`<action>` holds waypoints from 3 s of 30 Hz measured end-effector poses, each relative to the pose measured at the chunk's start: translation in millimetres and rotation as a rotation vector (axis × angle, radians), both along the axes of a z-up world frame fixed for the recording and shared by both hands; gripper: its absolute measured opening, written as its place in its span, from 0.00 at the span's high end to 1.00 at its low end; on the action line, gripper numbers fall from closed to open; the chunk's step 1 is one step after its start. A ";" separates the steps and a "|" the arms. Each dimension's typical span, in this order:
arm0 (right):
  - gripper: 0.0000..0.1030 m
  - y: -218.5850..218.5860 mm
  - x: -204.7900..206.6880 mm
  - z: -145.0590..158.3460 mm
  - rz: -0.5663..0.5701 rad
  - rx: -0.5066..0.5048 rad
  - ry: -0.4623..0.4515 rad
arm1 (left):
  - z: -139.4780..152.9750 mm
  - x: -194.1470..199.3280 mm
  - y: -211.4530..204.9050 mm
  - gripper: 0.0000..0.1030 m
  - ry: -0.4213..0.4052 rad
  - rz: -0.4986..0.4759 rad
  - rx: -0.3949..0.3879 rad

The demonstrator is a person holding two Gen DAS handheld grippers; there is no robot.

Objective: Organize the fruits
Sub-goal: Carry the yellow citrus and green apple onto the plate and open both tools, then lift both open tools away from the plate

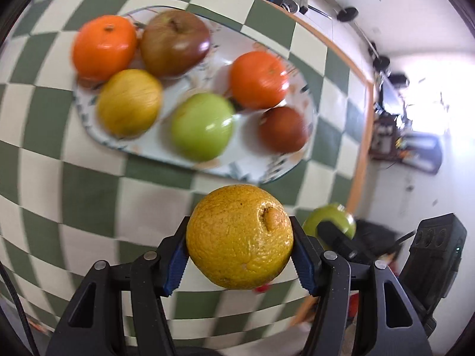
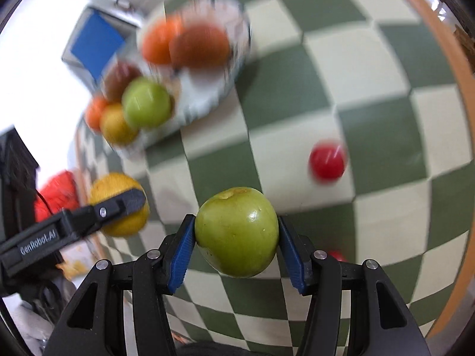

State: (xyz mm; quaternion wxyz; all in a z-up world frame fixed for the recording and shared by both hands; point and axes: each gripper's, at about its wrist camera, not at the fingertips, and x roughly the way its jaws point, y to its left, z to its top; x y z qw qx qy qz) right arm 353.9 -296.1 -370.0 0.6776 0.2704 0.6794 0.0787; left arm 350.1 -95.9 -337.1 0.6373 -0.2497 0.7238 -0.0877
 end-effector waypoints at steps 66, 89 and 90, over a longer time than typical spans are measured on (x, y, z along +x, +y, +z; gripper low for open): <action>0.07 43.3 24.3 119.0 0.161 -0.501 -0.360 | 121.2 -25.3 45.9 0.14 -0.430 -0.135 0.604; 0.07 51.5 -111.5 280.7 0.122 -0.489 -0.605 | 256.8 -137.2 40.5 0.14 -0.699 -0.138 0.557; 0.07 51.5 -115.6 285.6 0.120 -0.486 -0.611 | 258.9 -140.2 40.0 0.14 -0.705 -0.137 0.554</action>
